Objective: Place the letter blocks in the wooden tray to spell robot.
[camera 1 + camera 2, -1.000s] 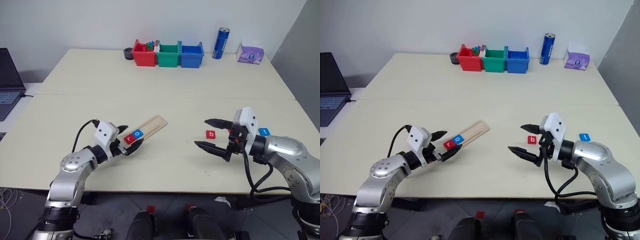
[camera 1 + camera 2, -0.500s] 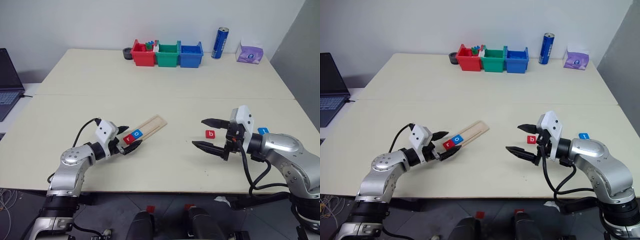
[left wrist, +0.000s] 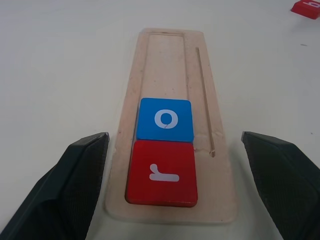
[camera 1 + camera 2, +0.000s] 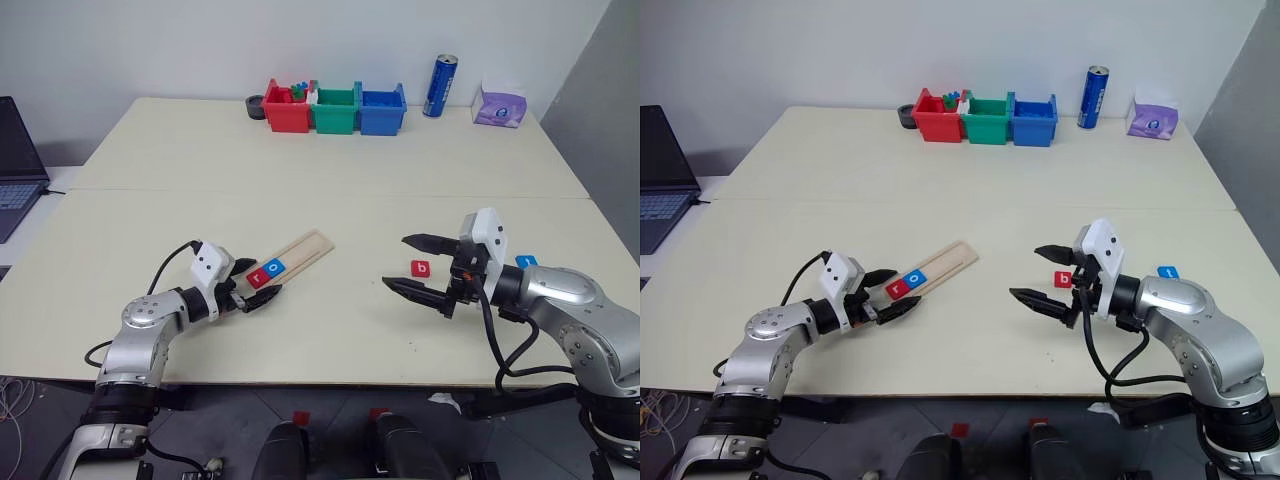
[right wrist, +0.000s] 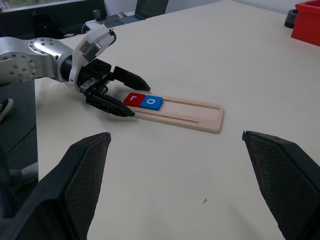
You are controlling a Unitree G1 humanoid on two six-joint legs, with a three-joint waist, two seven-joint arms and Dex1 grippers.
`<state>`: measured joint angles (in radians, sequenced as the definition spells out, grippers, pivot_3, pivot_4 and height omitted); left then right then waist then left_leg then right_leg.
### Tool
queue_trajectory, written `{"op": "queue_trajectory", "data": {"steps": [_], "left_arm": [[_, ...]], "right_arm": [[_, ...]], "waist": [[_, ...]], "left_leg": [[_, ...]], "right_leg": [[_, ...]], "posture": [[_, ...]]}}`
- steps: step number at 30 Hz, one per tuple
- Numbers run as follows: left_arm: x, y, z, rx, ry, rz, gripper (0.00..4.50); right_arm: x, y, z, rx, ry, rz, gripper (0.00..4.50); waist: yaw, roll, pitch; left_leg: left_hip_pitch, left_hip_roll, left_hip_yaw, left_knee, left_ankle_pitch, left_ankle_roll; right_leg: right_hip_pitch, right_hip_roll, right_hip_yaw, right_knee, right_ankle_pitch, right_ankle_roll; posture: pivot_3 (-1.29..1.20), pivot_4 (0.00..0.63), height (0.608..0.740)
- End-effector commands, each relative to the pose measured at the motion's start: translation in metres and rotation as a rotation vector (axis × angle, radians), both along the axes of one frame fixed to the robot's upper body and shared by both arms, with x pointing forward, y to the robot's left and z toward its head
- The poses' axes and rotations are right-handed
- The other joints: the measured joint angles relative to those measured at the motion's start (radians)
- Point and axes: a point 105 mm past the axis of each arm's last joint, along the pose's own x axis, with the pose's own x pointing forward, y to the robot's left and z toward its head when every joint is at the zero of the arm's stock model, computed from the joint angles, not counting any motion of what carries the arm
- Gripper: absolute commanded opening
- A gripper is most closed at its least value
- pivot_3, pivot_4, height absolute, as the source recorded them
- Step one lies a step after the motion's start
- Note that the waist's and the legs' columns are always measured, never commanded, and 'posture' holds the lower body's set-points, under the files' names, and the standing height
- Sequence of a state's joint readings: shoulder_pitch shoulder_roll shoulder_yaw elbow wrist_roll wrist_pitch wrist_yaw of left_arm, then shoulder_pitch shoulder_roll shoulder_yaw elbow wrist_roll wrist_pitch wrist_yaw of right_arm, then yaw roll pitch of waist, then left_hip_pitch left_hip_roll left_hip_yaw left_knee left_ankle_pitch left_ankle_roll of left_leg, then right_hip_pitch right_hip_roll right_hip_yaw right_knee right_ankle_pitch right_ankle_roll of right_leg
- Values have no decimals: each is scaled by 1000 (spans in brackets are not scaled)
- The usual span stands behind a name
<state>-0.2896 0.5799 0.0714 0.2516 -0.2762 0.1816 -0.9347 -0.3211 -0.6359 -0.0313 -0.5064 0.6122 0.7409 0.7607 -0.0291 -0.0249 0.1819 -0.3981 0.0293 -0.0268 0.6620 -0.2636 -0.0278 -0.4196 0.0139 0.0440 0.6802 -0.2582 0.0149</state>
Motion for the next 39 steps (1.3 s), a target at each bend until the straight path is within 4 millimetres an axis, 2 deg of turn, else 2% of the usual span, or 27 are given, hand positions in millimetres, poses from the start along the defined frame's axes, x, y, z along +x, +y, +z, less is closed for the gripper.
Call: {"op": "queue_trajectory", "data": {"steps": [1,13,24,25,28,31,36,39], "left_arm": [[1,-2,1,26,-14,-30,4486],[10,7,1,42,-24,-19,4486],[4,11,-15,103,31,-46,4486],[4,12,-15,100,30,-43,4102],[5,12,-14,95,27,-46,3397],[5,10,-12,92,23,-54,3395],[3,-6,-3,90,-6,-143,3395],[-7,-26,2,102,-7,-297,3395]], "right_arm": [[-4,3,13,9,-55,18,4500],[-6,5,13,13,-52,16,4500],[-4,6,15,21,-57,13,4500],[-4,6,15,21,-58,12,4500],[-4,6,15,21,-57,11,4500],[-3,6,15,20,-57,9,4500],[-2,4,15,19,-60,-1,4500],[-2,3,15,16,-58,-2,4500]], "waist": [[0,0,0],[0,0,0],[0,0,0],[0,0,0],[0,0,0],[0,0,0],[0,0,0],[2,0,0]], "left_leg": [[0,0,0,0,0,0],[0,0,0,0,0,0],[0,0,0,0,0,0],[0,0,0,0,0,0],[0,0,0,0,0,0],[0,0,0,0,0,0],[0,0,0,0,0,0],[0,0,0,0,0,0]], "right_leg": [[0,0,0,0,0,0],[0,0,0,0,0,0],[0,0,0,0,0,0],[0,0,0,0,0,0],[0,0,0,1,0,0],[0,0,0,1,0,0],[0,0,0,1,0,0],[0,0,0,1,0,0]], "posture": [[0,150,740],[0,150,740],[0,150,740],[0,150,740],[0,150,740],[0,150,740],[0,150,740],[0,150,740]]}}
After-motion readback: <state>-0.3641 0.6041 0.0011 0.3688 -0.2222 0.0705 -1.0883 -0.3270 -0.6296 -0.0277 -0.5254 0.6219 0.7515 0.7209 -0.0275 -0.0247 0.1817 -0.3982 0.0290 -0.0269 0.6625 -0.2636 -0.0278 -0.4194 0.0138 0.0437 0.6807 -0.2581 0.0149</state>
